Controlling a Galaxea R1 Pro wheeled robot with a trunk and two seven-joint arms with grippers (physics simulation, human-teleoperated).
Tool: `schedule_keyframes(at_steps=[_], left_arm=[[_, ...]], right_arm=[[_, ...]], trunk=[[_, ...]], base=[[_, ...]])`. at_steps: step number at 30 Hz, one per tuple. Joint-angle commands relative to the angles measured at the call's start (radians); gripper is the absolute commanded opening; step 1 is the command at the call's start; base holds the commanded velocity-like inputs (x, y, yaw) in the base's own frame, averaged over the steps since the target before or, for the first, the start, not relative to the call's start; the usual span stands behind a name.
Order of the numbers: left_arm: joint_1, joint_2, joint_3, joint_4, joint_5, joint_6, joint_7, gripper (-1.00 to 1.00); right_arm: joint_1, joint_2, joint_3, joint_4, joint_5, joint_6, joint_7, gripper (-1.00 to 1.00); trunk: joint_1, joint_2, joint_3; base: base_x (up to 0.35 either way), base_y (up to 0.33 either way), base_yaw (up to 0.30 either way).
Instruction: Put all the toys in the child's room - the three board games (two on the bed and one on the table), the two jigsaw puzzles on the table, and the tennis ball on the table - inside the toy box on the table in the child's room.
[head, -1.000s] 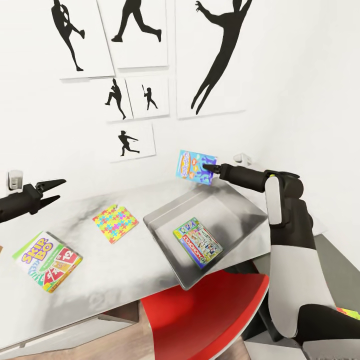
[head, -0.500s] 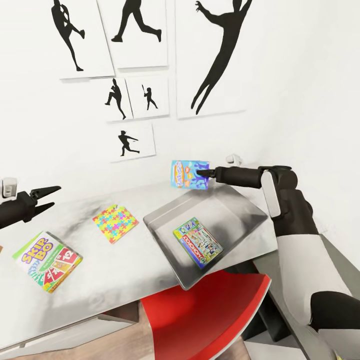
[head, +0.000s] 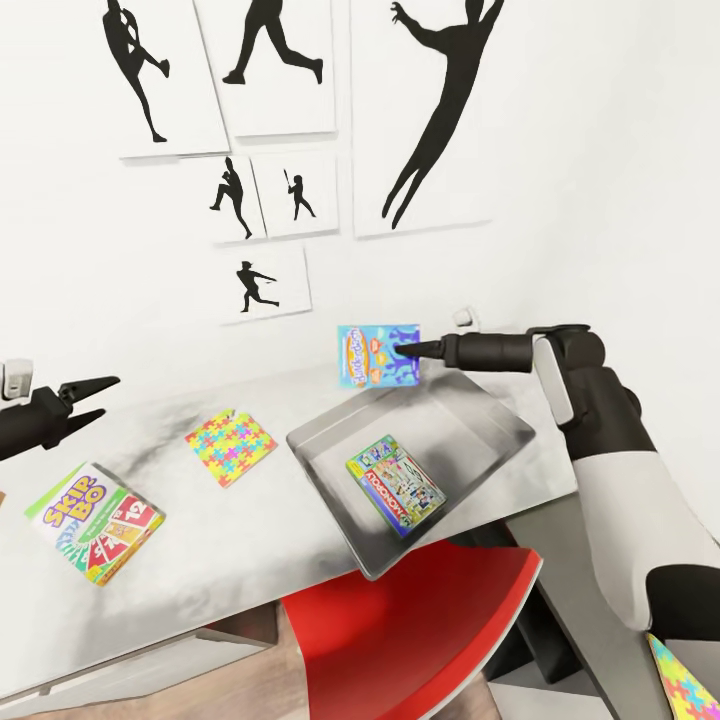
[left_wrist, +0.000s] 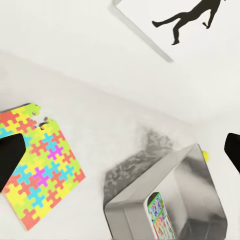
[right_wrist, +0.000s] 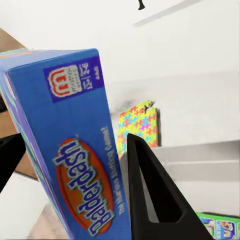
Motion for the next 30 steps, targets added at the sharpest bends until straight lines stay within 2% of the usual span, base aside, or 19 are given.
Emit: schedule_keyframes(at_steps=[1,4,6,11,12,15,21,22,25,30], left_arm=[[-0.001,0.0,0.001,0.0,-0.002,0.005,0.001,1.0],[0.0,0.0,0.001,0.0,-0.012,0.005,0.0,1.0],[0.0,-0.001,0.001,0.0,-0.015,0.005,0.0,1.0],[0.001,-0.001,0.001,0.0,-0.021,0.005,0.0,1.0],[0.001,-0.001,0.001,0.0,-0.021,0.005,0.0,1.0],[0.002,-0.003,0.0,-0.001,-0.022,0.005,0.001,1.0],[0.012,-0.008,-0.001,0.001,-0.024,0.003,0.004,1.0],[0.012,-0.008,-0.001,0.001,-0.024,0.003,0.004,1.0],[0.016,-0.009,0.0,0.003,-0.024,0.004,0.004,1.0],[0.022,-0.008,0.0,0.006,-0.024,0.008,0.003,1.0]], right_arm=[[-0.006,-0.005,0.004,0.012,0.0,0.004,0.025,-1.0],[-0.022,-0.013,0.021,0.051,0.003,0.004,0.083,-1.0],[-0.038,-0.016,0.052,0.079,0.004,0.004,0.121,-1.0],[-0.096,-0.045,0.176,0.173,0.004,0.004,0.234,-1.0],[-0.096,-0.045,0.176,0.173,0.004,0.004,0.234,-1.0],[-0.136,-0.063,0.26,0.222,0.002,0.004,0.283,-1.0],[-0.18,-0.077,0.406,0.264,-0.002,0.004,0.321,-1.0],[-0.18,-0.077,0.406,0.264,-0.002,0.004,0.321,-1.0],[-0.189,-0.08,0.462,0.272,-0.003,0.004,0.328,-1.0],[-0.194,-0.092,0.529,0.277,-0.003,0.004,0.333,-1.0]], trunk=[[0.001,-0.002,-0.002],[0.001,-0.002,-0.002],[0.001,-0.002,-0.002],[0.001,-0.002,-0.002],[0.001,-0.002,-0.002],[0.001,-0.002,-0.002],[0.001,-0.002,-0.002],[0.001,-0.002,-0.002],[0.001,-0.002,-0.002],[0.001,-0.002,-0.002]], base=[[0.0,0.0,0.0],[0.0,0.0,0.0],[0.0,0.0,0.0],[0.0,0.0,0.0],[0.0,0.0,0.0],[0.0,0.0,0.0],[0.0,0.0,0.0],[0.0,0.0,0.0],[0.0,0.0,0.0],[0.0,0.0,0.0]])
